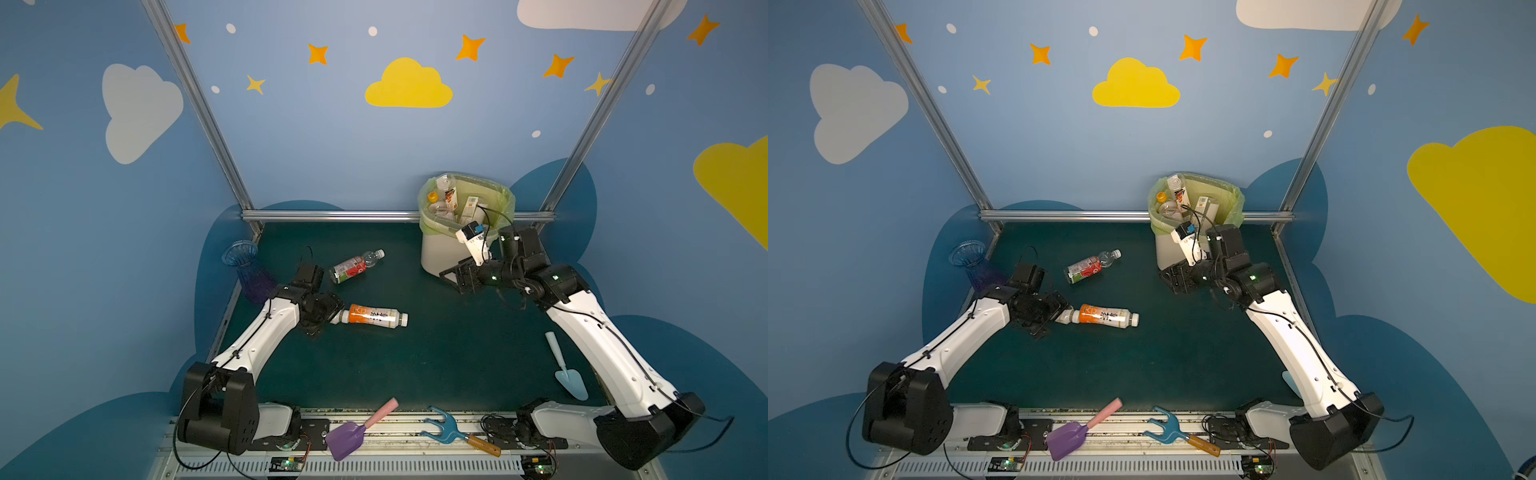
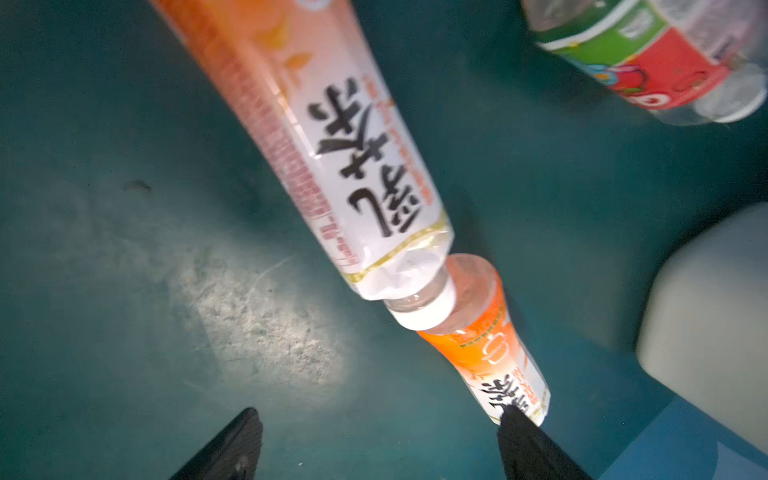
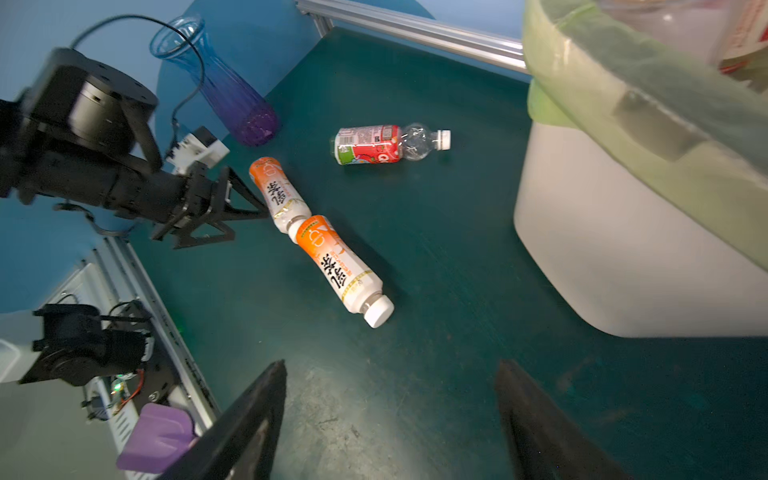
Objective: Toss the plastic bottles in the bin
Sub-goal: 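Draw right arm back beside the bin while left gripper lowers to orange tea bottle, then close left gripper on the orange-label tea bottle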
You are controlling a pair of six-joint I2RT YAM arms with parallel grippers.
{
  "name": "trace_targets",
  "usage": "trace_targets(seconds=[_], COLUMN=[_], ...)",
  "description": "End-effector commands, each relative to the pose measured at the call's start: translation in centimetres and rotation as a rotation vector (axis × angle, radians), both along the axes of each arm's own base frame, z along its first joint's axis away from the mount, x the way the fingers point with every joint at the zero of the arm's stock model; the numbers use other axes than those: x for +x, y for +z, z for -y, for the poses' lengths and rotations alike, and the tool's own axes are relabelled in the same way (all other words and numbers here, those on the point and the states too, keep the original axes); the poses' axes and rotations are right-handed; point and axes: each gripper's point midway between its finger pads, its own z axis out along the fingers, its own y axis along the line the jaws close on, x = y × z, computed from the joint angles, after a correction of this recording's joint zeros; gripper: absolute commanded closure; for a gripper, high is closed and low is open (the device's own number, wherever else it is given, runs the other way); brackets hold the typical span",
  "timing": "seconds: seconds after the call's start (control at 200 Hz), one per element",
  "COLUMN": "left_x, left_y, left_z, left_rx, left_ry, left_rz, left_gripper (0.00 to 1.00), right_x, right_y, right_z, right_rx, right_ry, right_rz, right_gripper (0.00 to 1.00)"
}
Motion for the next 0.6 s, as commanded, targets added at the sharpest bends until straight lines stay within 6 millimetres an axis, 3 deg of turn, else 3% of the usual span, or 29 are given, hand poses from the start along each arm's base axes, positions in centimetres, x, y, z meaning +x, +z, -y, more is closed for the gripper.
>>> trace_targets(seconds=[0.0, 0.24, 0.426, 0.596], left_x=[0.5, 0.6, 1.5, 4.0], left_y=[1.0, 1.1, 0.2, 0.2], left_z=[-1.9, -6.4, -7.7, -8.1], left_rx=[0.031, 0.118, 0.124, 0.146], left_ry=[0.152, 0.336, 0.373, 0.372], left_rz=[0.032, 0.126, 0.109, 0.139], left_gripper=[0.11, 0.11, 0.11, 0.11], right_x=[-0.8, -1.1, -1.9, -2.2], right_y=[0.9, 1.3, 1.3, 1.2], right_z=[-1.8, -2.8, -2.6, -2.4], right_rx=[0.051, 0.114, 0.143, 0.144], right_ry=[0.105, 0.138, 0.142, 0.141], right_rz=[-0.046, -0.072, -0.071, -0.068], right_gripper=[0.21, 0.20, 0.20, 0.20])
